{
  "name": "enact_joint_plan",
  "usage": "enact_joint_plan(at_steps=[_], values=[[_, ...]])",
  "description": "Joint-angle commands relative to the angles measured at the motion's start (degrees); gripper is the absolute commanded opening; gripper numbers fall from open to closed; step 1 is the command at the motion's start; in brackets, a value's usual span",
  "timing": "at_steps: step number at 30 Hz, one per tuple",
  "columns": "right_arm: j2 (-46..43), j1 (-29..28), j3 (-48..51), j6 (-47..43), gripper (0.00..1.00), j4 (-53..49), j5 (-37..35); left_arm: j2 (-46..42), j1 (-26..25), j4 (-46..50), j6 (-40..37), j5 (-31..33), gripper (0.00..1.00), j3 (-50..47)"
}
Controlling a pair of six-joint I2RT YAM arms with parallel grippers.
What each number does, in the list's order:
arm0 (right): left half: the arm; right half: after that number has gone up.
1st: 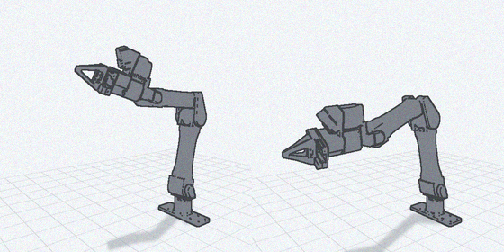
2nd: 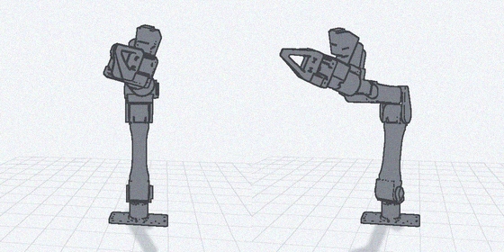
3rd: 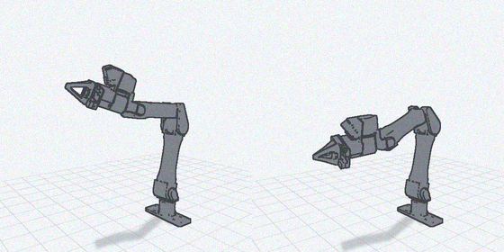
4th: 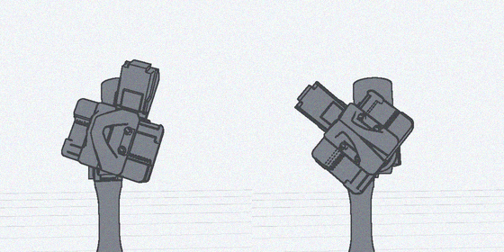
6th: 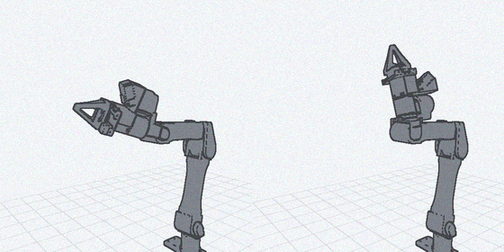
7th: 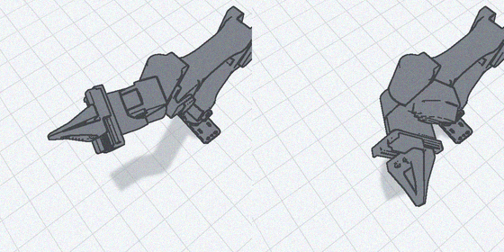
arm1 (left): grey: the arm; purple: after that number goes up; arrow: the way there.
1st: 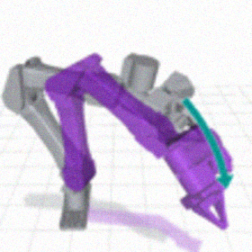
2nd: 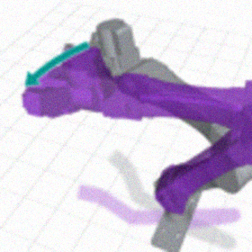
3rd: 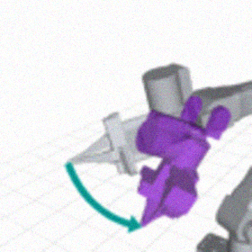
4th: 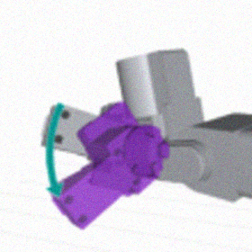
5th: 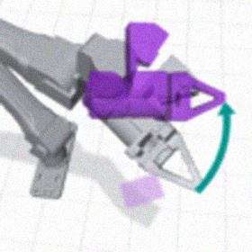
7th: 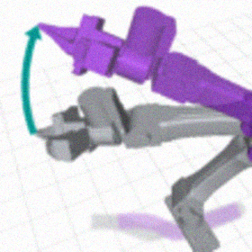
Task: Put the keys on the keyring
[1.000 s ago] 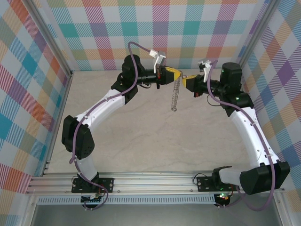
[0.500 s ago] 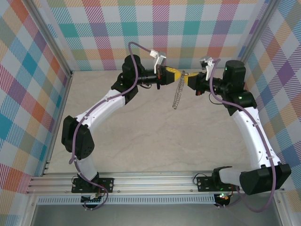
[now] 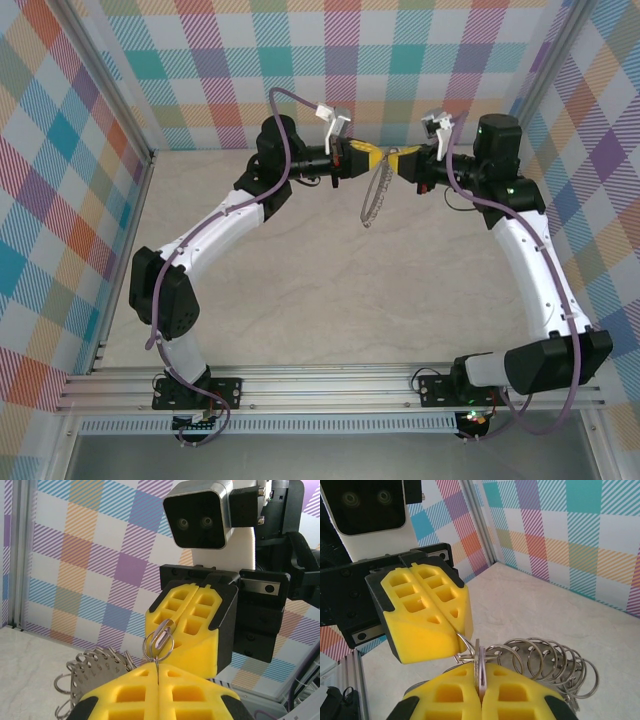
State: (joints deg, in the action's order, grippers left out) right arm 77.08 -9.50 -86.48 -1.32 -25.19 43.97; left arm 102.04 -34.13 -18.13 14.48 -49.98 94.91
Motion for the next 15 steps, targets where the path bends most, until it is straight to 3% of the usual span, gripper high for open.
enact_joint_plan(at_steps=[1,6,15], values=[[-0.29,-0.61,-1.69,-3.07,0.00,0.40,2.70,-0.92,-0.76,-0.19,-0.42,-1.05,0.00,0.64],[-2.34,-0.62,2.07,-2.42,0.00,1.29,-0.08,-1.49,-0.72,-1.83,0.62,1.52,0.00,-0.18],[-4.51,-0.61,7.03,-0.38,0.00,3.03,1.55,-1.80,-0.76,-3.75,2.21,3.83,0.00,-0.79]])
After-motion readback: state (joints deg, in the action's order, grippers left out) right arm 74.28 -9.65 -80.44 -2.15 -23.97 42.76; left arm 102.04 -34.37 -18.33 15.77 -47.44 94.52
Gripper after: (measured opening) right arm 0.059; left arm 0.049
